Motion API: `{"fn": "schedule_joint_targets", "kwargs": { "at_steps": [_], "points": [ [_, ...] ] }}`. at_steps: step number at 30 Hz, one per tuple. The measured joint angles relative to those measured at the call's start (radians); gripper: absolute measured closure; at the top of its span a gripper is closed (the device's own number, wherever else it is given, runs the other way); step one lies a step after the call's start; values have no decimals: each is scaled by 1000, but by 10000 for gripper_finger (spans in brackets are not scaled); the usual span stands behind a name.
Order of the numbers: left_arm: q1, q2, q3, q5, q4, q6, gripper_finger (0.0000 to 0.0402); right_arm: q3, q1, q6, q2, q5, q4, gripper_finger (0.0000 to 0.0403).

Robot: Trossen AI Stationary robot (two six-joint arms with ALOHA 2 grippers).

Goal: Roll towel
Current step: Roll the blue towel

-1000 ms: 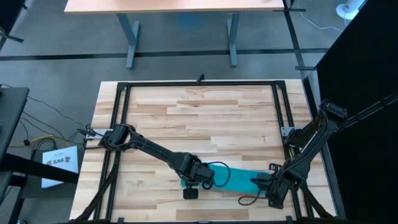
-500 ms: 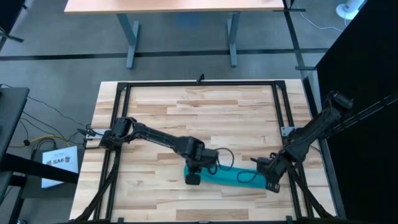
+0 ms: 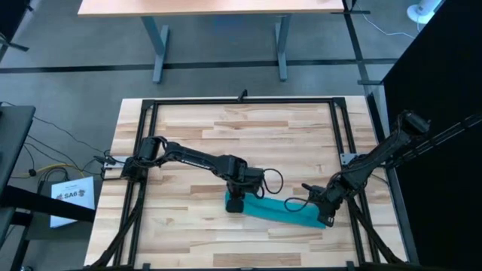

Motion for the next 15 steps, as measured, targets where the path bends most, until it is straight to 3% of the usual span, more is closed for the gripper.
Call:
{"fn": "schedule_joint_targets", "kwargs": {
  "at_steps": [3,10,15],
  "points": [
    [-9,0,-24,-45,13,12,380,-4,-17,-41,0,1,3,353],
    [-13,-12,-24,-167,-13,-29,287,29,-37,-72,0,1,-130,260],
    [-29,-53,10,-302,-114,-35,250,100,3,-102,0,1,-206,236]
  ]
}}
